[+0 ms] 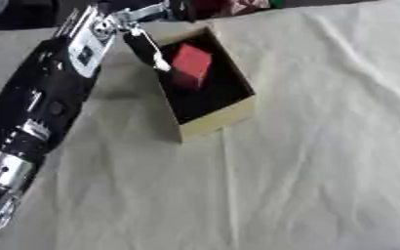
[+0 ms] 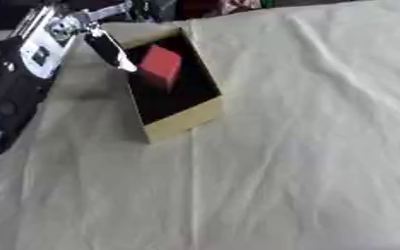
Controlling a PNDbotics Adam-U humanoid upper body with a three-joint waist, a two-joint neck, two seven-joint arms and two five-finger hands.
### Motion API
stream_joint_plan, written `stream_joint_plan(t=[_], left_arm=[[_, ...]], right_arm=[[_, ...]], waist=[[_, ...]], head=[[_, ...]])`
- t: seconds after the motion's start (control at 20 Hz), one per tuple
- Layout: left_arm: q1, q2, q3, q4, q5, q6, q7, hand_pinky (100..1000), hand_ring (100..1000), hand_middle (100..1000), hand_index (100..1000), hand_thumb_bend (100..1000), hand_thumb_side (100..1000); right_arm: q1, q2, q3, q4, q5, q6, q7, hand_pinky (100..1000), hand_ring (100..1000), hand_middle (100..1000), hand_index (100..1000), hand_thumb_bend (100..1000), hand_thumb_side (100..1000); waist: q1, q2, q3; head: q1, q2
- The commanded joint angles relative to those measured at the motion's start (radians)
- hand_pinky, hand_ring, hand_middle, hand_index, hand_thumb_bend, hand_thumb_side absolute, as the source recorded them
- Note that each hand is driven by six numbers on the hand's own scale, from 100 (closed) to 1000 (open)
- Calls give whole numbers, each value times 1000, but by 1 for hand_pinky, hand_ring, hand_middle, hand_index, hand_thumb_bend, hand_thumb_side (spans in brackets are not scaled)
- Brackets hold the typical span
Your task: Pick up objects on the table and place them in the box.
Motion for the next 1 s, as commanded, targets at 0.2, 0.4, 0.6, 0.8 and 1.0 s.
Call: stream_joint_plan(t=[0.2,0.4,0.6,0.8,1.0], left_arm=[[-18,7,39,-15,-28,13,179,715,771,808,969,744,237],[-4,21,50,-92,37,62,254,691,744,776,923,597,100],[35,59,64,-245,148,159,267,659,705,736,860,440,100],[106,119,81,-440,271,276,276,621,663,694,821,365,100],[205,171,110,-641,398,384,297,583,623,650,789,269,100]], right_arm=[[-7,-17,-10,-14,-2,0,-1,864,827,779,814,100,390],[-3,-19,-13,-14,1,-2,-5,864,827,779,814,100,389],[5,-23,-21,-14,5,-4,-14,863,827,779,814,100,388],[9,-30,-27,-14,8,-9,-22,862,827,779,813,100,387],[14,-34,-34,-14,12,-13,-30,861,827,779,813,100,386]], waist=[[8,-6,4],[5,-5,15],[0,-3,32],[-7,-1,54],[-16,3,73]], head=[[-2,2],[-6,5],[-14,6],[-25,4],[-35,1]])
